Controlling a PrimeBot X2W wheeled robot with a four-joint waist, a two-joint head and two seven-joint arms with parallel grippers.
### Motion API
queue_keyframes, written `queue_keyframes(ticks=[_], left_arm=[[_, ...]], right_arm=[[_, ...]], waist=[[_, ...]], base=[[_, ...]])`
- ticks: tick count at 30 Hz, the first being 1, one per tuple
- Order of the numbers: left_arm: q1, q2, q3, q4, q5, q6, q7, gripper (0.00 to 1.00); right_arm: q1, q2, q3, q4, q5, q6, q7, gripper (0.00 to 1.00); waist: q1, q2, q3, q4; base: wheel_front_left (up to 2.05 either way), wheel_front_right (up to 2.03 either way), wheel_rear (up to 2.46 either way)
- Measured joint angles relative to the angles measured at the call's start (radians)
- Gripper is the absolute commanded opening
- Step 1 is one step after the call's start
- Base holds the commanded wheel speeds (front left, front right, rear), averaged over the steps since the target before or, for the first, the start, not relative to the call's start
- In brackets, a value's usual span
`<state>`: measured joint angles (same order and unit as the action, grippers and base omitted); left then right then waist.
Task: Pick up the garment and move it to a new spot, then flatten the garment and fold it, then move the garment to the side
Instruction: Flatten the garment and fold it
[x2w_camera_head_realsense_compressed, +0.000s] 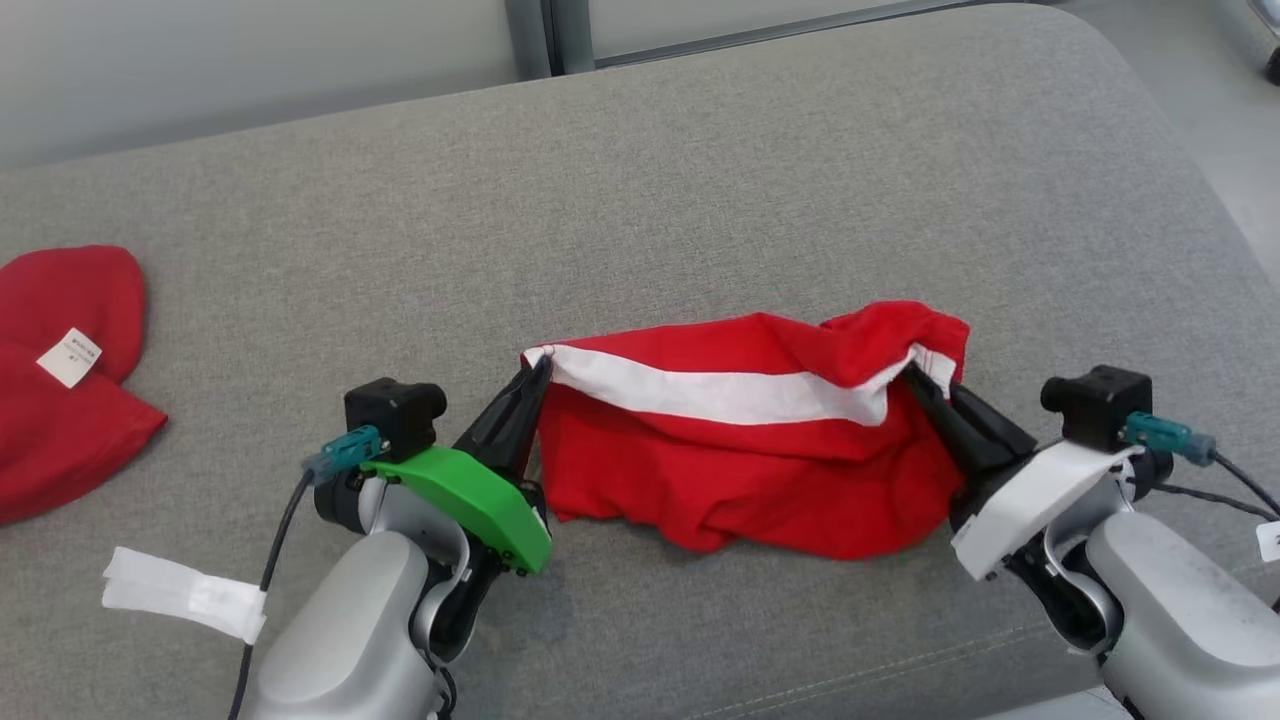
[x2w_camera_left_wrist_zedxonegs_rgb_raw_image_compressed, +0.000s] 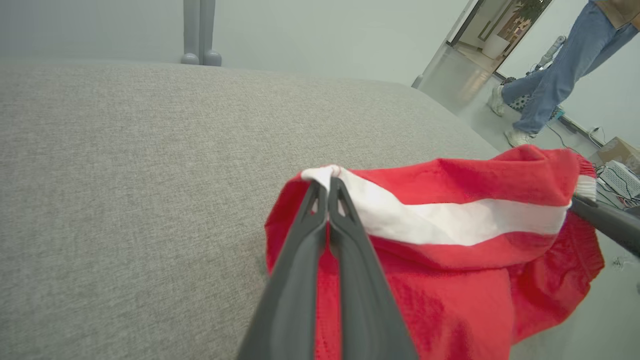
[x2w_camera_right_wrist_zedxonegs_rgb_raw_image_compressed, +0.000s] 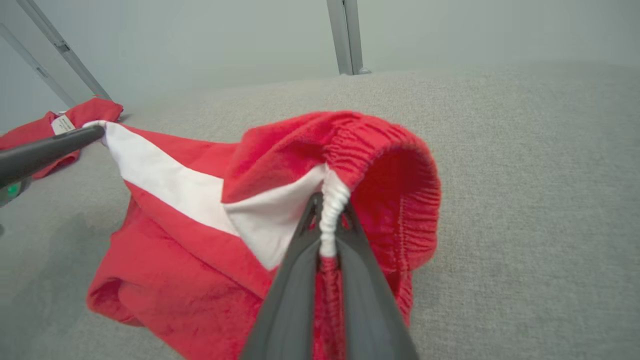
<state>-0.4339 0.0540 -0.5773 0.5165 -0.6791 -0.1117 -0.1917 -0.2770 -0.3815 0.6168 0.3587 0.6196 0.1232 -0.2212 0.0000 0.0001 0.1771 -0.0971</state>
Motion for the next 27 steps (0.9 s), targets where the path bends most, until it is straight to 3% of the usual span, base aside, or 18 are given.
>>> queue_keyframes(ticks=[11, 16, 19, 22, 27], left_arm=[[0.004, 0.018, 0.134, -0.142, -0.053, -0.003, -0.057, 0.00], [0.004, 0.031, 0.198, -0.260, -0.078, -0.003, -0.058, 0.00], [0.007, 0.032, 0.245, -0.365, -0.099, -0.004, -0.060, 0.00], [0.026, 0.033, 0.306, -0.510, -0.117, -0.004, -0.060, 0.00], [-0.002, 0.073, 0.412, -0.799, -0.043, -0.003, -0.066, 0.00]], right_arm=[[-0.070, -0.009, -0.130, -0.184, 0.078, 0.000, -0.029, 0.00], [-0.074, -0.031, -0.138, -0.285, 0.103, 0.000, -0.030, 0.00], [-0.074, -0.033, -0.156, -0.388, 0.106, 0.000, -0.030, 0.00], [-0.076, -0.035, -0.236, -0.515, 0.110, 0.000, -0.030, 0.00], [-0.106, -0.036, -0.334, -0.710, 0.142, 0.000, -0.035, 0.00]], waist=[[0.0000, 0.0000, -0.038, -0.014], [0.0000, 0.0000, -0.059, -0.015], [0.0000, 0.0000, -0.068, -0.015], [0.0000, 0.0000, -0.073, -0.015], [0.0000, 0.0000, -0.071, 0.001]], base=[[0.00, 0.00, 0.00], [0.00, 0.00, 0.00], [0.00, 0.00, 0.00], [0.00, 0.00, 0.00], [0.00, 0.00, 0.00]])
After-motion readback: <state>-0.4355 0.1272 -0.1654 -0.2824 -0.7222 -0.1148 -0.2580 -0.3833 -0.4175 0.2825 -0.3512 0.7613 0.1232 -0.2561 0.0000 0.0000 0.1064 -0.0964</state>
